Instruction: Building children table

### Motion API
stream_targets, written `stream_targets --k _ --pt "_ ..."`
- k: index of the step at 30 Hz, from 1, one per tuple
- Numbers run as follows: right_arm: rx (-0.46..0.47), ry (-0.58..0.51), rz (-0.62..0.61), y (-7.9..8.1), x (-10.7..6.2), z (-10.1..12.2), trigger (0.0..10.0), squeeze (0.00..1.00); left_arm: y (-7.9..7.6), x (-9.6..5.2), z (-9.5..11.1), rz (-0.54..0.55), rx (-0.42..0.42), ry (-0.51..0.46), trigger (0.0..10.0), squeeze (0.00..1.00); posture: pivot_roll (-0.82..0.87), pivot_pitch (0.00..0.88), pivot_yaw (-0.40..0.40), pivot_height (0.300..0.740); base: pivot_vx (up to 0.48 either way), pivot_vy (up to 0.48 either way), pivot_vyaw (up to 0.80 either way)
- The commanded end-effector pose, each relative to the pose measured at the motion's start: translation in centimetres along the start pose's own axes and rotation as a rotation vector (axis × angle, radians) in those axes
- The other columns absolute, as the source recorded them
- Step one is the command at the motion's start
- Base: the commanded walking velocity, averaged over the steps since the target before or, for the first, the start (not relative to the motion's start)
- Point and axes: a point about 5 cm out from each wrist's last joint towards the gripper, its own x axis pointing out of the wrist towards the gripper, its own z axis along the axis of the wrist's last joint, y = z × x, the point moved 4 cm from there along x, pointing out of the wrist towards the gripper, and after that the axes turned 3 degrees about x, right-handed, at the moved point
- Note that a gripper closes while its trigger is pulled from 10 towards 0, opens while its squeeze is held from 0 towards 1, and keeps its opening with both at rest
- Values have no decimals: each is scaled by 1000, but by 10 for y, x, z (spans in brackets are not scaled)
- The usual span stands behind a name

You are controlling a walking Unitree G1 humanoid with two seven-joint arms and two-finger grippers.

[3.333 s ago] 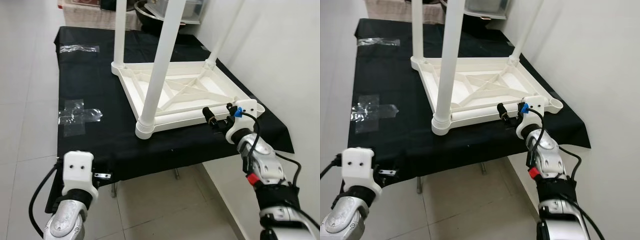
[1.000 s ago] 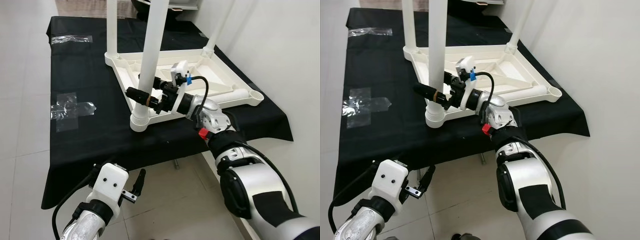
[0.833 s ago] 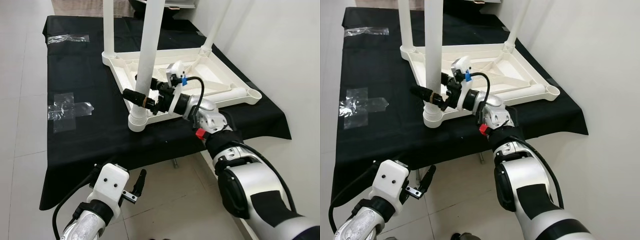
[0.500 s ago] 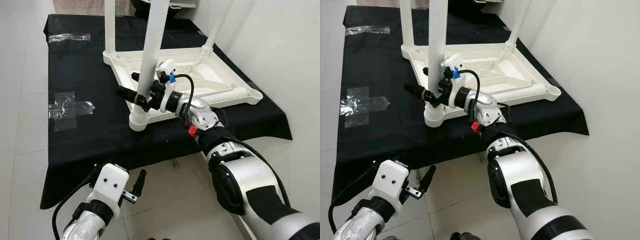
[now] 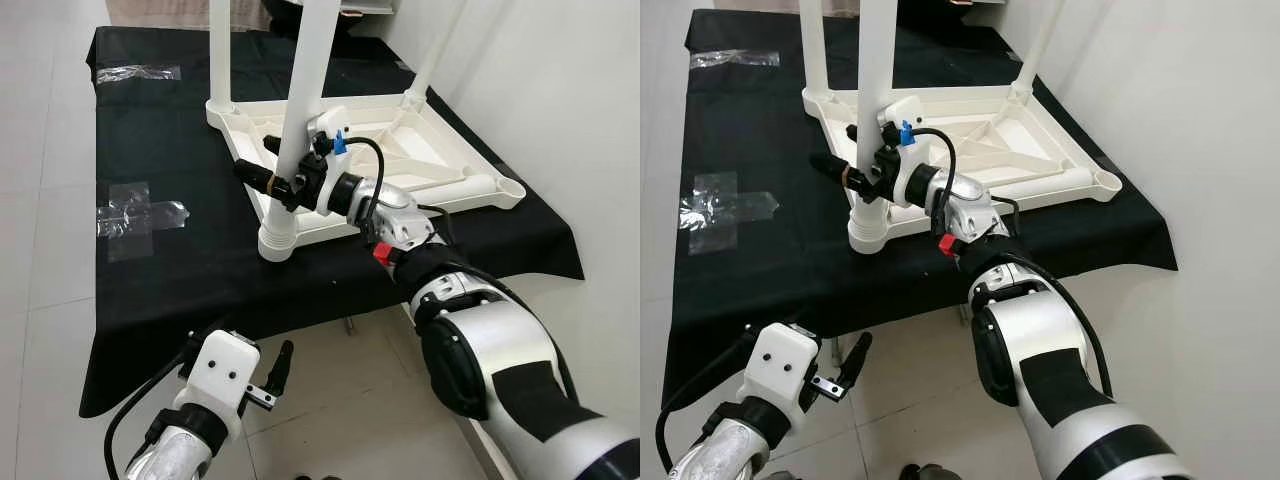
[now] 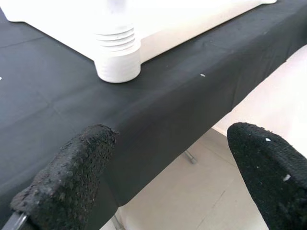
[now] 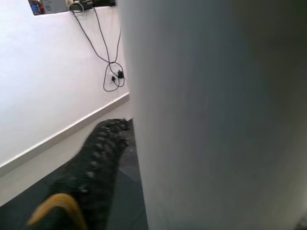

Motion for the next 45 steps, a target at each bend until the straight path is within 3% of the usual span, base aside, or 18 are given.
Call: stream_targets --k 1,14,17,18,21,23,29,31,33,37,40,41,45 --pt "-5 -17 -19 -2 0 1 0 0 -5 -2 0 -9 -14 6 10000 0 177 180 -220 740 0 0 0" --pt "27 -59 -151 -15 -10 -9 0 0 -3 1 0 -11 -9 4 10000 0 169 189 -210 740 0 0 0" --pt "48 -81 -383 -34 -20 -18 0 0 -2 2 -1 -12 -5 3 10000 0 166 190 -206 740 0 0 0" --pt "48 -81 -383 -34 -20 -18 0 0 -2 2 -1 -12 -5 3 10000 0 166 190 -206 740 0 0 0" --pt "-12 -35 -762 -59 -42 -32 0 0 -1 3 -1 -13 0 1 10000 0 167 190 -200 740 0 0 0" --pt "-38 -11 -955 -66 -53 -37 0 0 0 4 -1 -13 2 2 10000 0 163 190 -194 740 0 0 0" --pt "23 -14 -1085 -59 -48 -40 0 0 1 4 -1 -13 5 1 10000 0 169 189 -197 740 0 0 0" --pt "79 -46 -1219 -46 -37 -35 0 0 1 4 -1 -10 8 0 10000 0 171 187 -200 740 0 0 0" --pt "104 -51 -1271 -41 -34 -34 0 0 1 4 -1 -10 8 0 10000 0 171 187 -200 740 0 0 0" --pt "180 -48 -1341 -24 -22 -33 0 0 1 5 -2 -7 8 1 10000 0 175 185 -202 740 0 0 0" --pt "194 -51 -1341 -20 -18 -33 0 0 1 5 -2 -7 8 1 10000 0 176 185 -202 740 0 0 0" --pt "194 -49 -1332 -17 -15 -32 9647 0 1 5 -2 -7 7 1 10000 0 177 188 -205 740 0 0 0" --pt "190 -62 -1318 -15 -13 -30 10000 0 1 5 -2 -7 6 1 10000 0 177 188 -205 740 0 0 0"
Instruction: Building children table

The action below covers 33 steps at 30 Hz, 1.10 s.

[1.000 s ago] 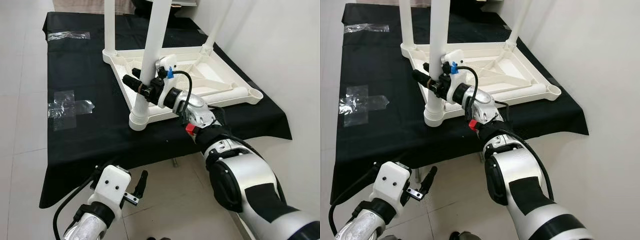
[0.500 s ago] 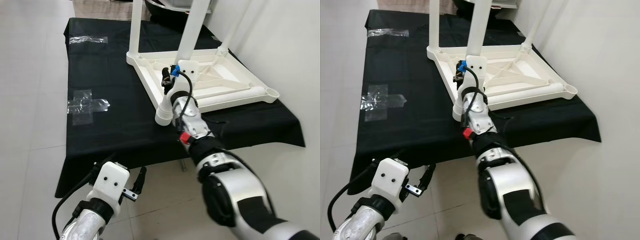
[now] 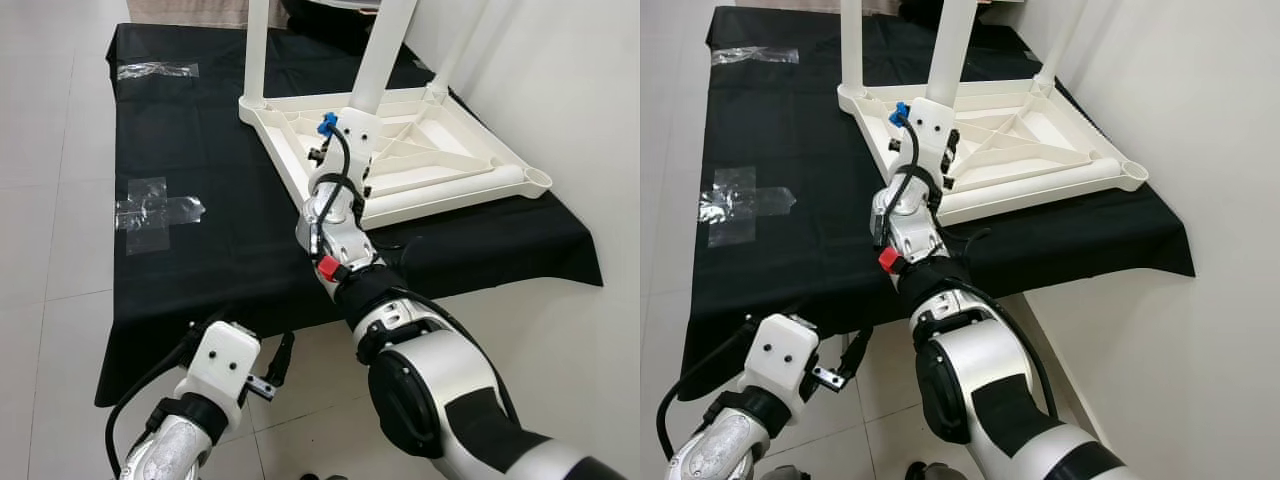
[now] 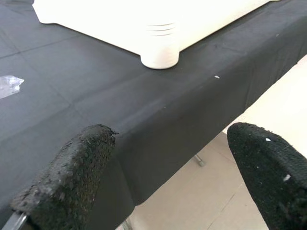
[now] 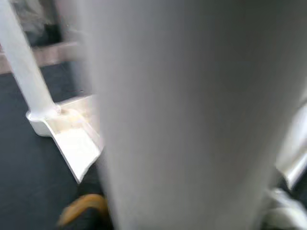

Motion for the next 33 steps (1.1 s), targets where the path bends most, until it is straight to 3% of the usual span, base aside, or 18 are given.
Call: stream_targets --k 1,5,6,10,15,17,20,21,25,33 --pt "31 50 40 7 -11 -17 10000 1000 -5 0 -7 -11 -15 27 10000 0 161 190 -203 740 0 0 0" --pt "30 20 62 6 -10 -12 10000 1000 -4 0 -7 -11 -17 28 10000 0 157 191 -201 740 0 0 0" --pt "31 -11 96 6 -10 -8 10000 0 -4 1 -8 -11 -19 29 10000 0 156 193 -201 740 0 0 0" --pt "28 -131 274 4 -9 9 10000 0 -4 2 -8 -9 -22 29 10000 0 151 197 -198 740 0 0 0" --pt "70 -131 318 1 -8 11 10000 0 -4 2 -8 -8 -22 29 10000 0 150 198 -198 740 0 0 0" --pt "80 -149 516 -8 0 19 10000 0 -4 3 -8 -9 -23 28 10000 0 142 202 -194 740 0 0 0" --pt "80 -149 516 -8 0 19 10000 0 -4 3 -8 -9 -23 28 10000 0 142 202 -194 740 0 0 0" --pt "57 -147 649 -12 5 23 10000 0 -3 3 -8 -8 -21 27 10000 0 145 204 -193 740 0 0 0" --pt "64 -97 784 -14 9 23 10000 0 -3 4 -8 -7 -19 27 10000 0 148 204 -194 740 0 0 0" --pt "-25 -3 1027 -17 14 30 10000 0 -3 3 -7 -3 -17 24 10000 0 157 208 -202 740 0 0 0"
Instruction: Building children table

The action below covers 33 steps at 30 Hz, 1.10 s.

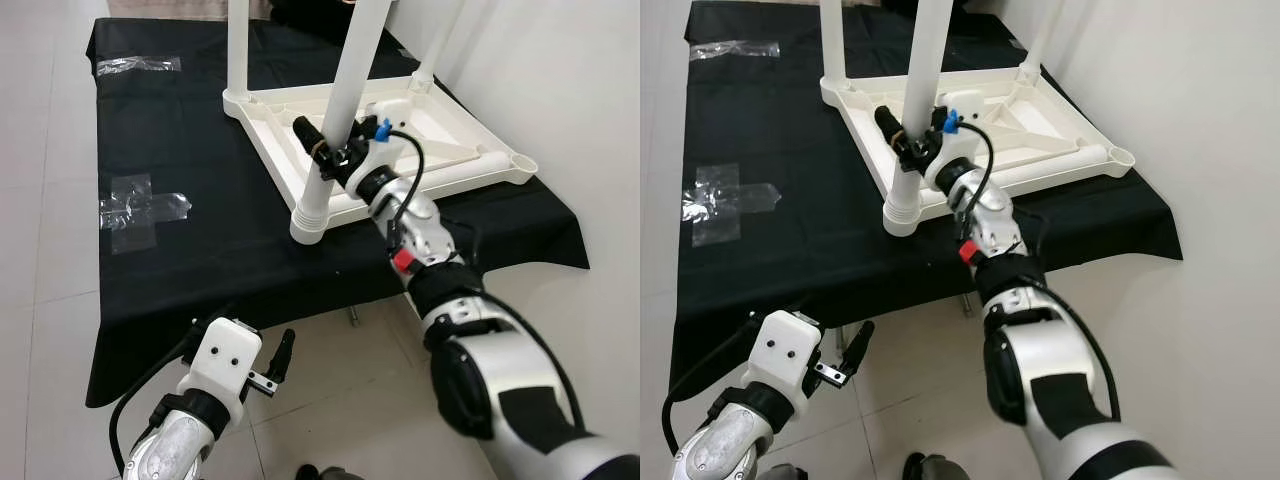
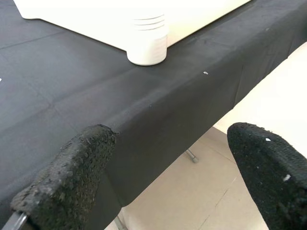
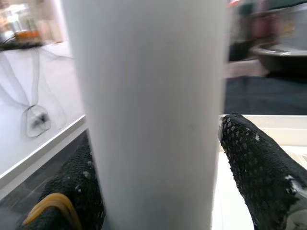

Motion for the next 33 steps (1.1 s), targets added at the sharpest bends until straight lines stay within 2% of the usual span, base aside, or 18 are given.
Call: stream_targets --k 1,4,5,6,7,8,11,12,13,14,15,22,26,28,30,31,32,33 --pt "18 38 58 1 -1 -4 10000 0 -3 -1 -5 -4 -13 23 10000 0 157 208 -202 740 0 0 0" --pt "39 103 186 12 -1 -9 10000 0 -3 -2 -5 -3 -14 23 10000 0 163 209 -206 740 0 0 0" --pt "39 103 186 12 -1 -9 10000 0 -3 -2 -5 -3 -14 23 10000 0 163 209 -206 740 0 0 0" --pt "56 134 269 20 -1 -11 10000 0 -3 -2 -5 -2 -14 24 10000 0 172 212 -211 740 0 0 0" --pt "56 134 269 20 -1 -11 10000 0 -3 -2 -5 -2 -14 24 10000 0 172 212 -211 740 0 0 0" --pt "50 168 343 29 -1 -15 10000 0 -3 -3 -4 -1 -13 24 10000 0 175 214 -213 740 0 0 0" --pt "28 206 420 39 0 -19 10000 0 -3 -3 -4 2 -13 25 10000 0 185 216 -216 740 0 0 0" --pt "8 209 385 40 3 -20 9333 0 -3 -4 -4 3 -12 26 10000 0 189 214 -217 740 0 0 0" --pt "8 209 385 40 3 -20 9333 0 -3 -4 -4 3 -12 26 10000 0 189 214 -217 740 0 0 0" --pt "3 206 346 39 7 -20 4118 0 -3 -5 -4 3 -12 27 10000 0 190 212 -217 740 0 0 0" --pt "18 205 333 39 8 -19 0 0 -3 -5 -4 4 -12 28 10000 0 190 212 -217 740 0 0 0" --pt "83 141 336 42 12 -10 0 0 -4 -6 -5 -2 -12 30 10000 0 192 200 -218 740 0 0 0" --pt "63 137 332 40 11 -12 0 0 -5 -6 -6 -5 -12 31 10000 0 193 188 -218 740 0 0 0" --pt "23 140 233 32 11 -17 0 0 -6 -6 -6 -8 -12 32 10000 0 192 181 -217 740 0 0 0" --pt "23 140 233 32 11 -17 0 0 -6 -6 -6 -8 -12 32 10000 0 192 181 -217 740 0 0 0" --pt "-18 147 158 26 11 -21 0 0 -7 -6 -6 -8 -13 32 10000 0 191 175 -218 740 0 0 0" --pt "-45 153 19 14 11 -25 0 0 -7 -6 -6 -10 -16 31 10000 0 183 173 -215 740 0 0 0" --pt "-45 153 19 14 11 -25 0 0 -7 -6 -6 -10 -16 31 10000 0 183 173 -215 740 0 0 0"
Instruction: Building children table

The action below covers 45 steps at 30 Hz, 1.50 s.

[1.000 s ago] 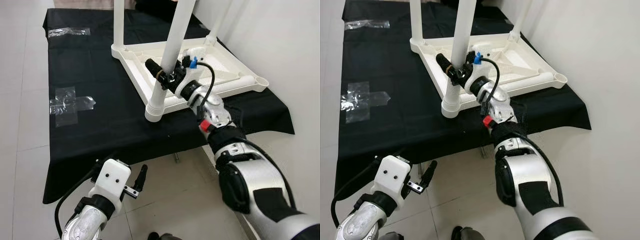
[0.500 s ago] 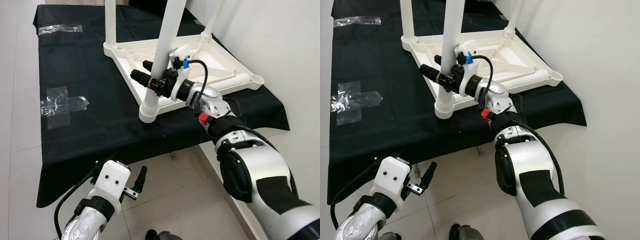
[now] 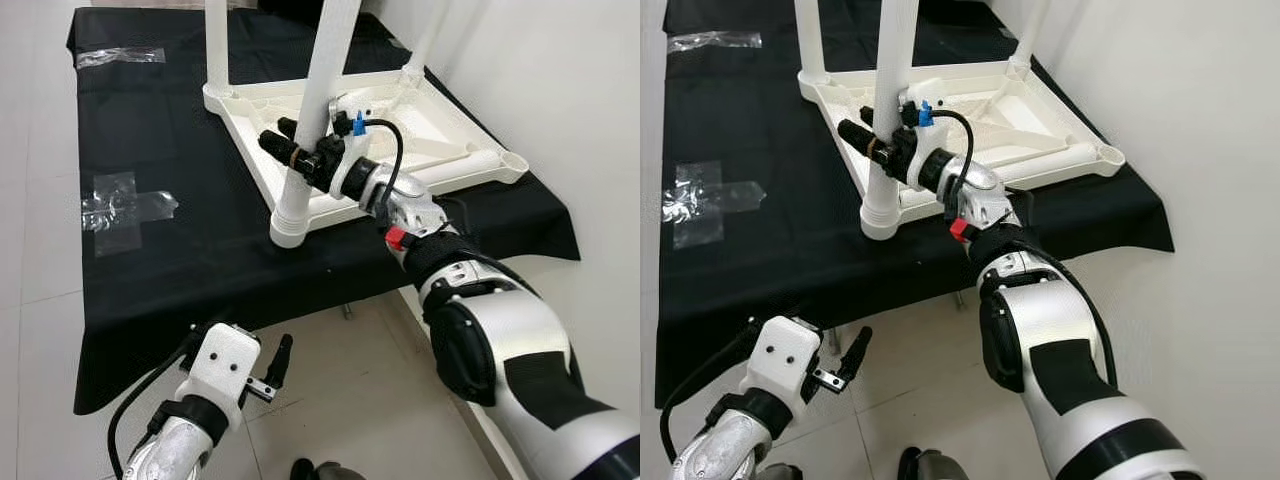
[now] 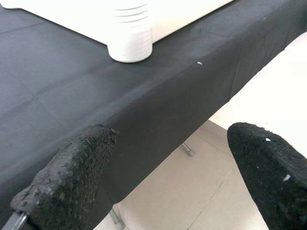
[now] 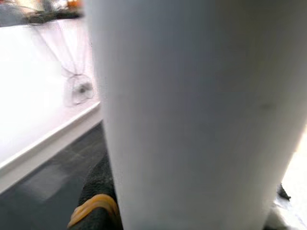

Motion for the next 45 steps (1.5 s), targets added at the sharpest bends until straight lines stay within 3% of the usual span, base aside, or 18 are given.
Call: stream_targets --k 1,2,3,5,8,10,18,19,20,21,26,28,29,32,35,36,41,45 --pt "-5 53 -109 -14 -8 -15 0 0 -6 -2 -2 -17 -16 10 10000 0 183 173 -215 740 0 0 0" --pt "-33 57 -243 -25 -11 -18 0 0 -6 -2 -2 -18 -18 11 10000 0 179 170 -211 740 0 0 0" --pt "-33 57 -243 -25 -11 -18 0 0 -6 -2 -2 -18 -18 11 10000 0 179 170 -211 740 0 0 0" --pt "-43 43 -619 -49 -24 -23 0 0 -7 -1 -3 -27 -19 8 10000 0 164 173 -203 740 0 0 0" --pt "-9 15 -763 -50 -29 -26 0 0 -7 -1 -3 -29 -19 8 10000 0 164 174 -205 740 0 0 0" --pt "64 -31 -932 -37 -30 -32 0 0 -7 -1 -3 -28 -17 8 10000 0 169 178 -205 740 0 0 0" --pt "146 -63 -1014 -13 -22 -36 0 0 -5 -1 -2 -20 -14 8 10000 0 173 180 -207 740 0 0 0" --pt "165 -60 -982 3 -13 -38 7843 0 -5 -1 -2 -19 -15 9 10000 0 173 182 -204 740 0 0 0" --pt "184 -62 -923 16 -4 -38 10000 0 -5 0 -3 -19 -15 10 10000 0 172 184 -203 740 0 0 0" --pt "177 -82 -849 26 3 -35 10000 1000 -5 0 -3 -19 -17 10 10000 0 168 185 -203 740 0 0 0" --pt "150 -114 -792 31 3 -28 10000 1000 -5 0 -3 -19 -20 11 10000 0 164 184 -203 740 0 0 0" --pt "123 -131 -806 23 -4 -26 10000 1000 -5 0 -3 -19 -22 11 10000 0 152 185 -203 740 0 0 0" --pt "74 -164 -801 9 -14 -20 10000 0 -5 1 -4 -18 -24 12 10000 0 151 185 -204 740 0 0 0" --pt "-21 -194 -707 -19 -35 -17 10000 0 -5 2 -4 -18 -28 12 10000 0 147 187 -202 740 0 0 0" --pt "26 -195 -555 -27 -37 -18 10000 0 -4 2 -4 -18 -29 13 10000 0 149 189 -200 740 0 0 0" --pt "26 -195 -555 -27 -37 -18 10000 0 -4 2 -4 -18 -29 13 10000 0 149 189 -200 740 0 0 0" --pt "80 -122 -152 -25 -32 -7 10000 0 -3 3 -5 -14 -30 14 10000 0 155 187 -202 740 0 0 0" --pt "58 -75 -19 -20 -28 -1 10000 0 -4 3 -4 -15 -25 13 10000 0 159 189 -207 740 0 0 0"
